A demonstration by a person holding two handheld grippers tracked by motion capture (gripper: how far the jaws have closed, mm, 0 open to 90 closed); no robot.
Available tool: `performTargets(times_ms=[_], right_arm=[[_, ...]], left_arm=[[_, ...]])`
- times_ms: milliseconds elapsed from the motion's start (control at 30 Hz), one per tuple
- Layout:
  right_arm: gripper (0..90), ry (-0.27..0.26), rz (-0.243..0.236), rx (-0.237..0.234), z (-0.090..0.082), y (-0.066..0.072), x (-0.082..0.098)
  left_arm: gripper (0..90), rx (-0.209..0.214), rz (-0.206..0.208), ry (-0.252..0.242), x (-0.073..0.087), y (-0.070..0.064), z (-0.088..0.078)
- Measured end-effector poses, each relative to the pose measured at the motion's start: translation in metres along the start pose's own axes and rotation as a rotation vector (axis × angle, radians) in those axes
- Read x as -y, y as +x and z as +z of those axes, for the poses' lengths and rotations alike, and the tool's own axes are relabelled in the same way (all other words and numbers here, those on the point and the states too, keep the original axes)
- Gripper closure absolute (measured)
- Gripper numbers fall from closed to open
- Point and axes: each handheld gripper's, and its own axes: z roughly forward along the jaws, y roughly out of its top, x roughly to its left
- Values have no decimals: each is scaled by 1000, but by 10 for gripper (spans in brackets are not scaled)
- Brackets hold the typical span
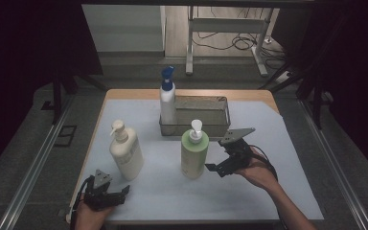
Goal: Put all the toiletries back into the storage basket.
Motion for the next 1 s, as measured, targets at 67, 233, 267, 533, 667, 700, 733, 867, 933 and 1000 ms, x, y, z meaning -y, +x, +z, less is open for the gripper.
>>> performTargets(times_ms=[67,233,267,533,667,700,733,867,933,1000], right_arm=[[1,-2,-3,-8,1,3,-2],[2,-10,-7,-30,6,9,-8],[2,-12,-8,-32,7,10,-9],[17,-18,-17,-47,16,17,-18],[25,-23,-23,-51,22,19,-22],[25,-23,-23,-51,22,19,-22],[25,-24,-22,-48,23,20,-22],[38,-29,-20,-43,28,19,-25],[45,-35,-15,-45,29,18,-25],[53,-37,-13,-43,32,18,-26]], left_arm=[[125,0,0,0,0,0,0],[125,0,-2,-2,0,0,0],[125,-1,-2,-2,0,0,0],[125,0,4,0,0,0,0],[125,-1,6,1,0,0,0],[125,-1,6,1,0,0,0],[125,0,4,1,0,0,0],[125,0,4,1,0,0,0],[125,0,4,1,0,0,0],[125,0,4,1,0,0,0]])
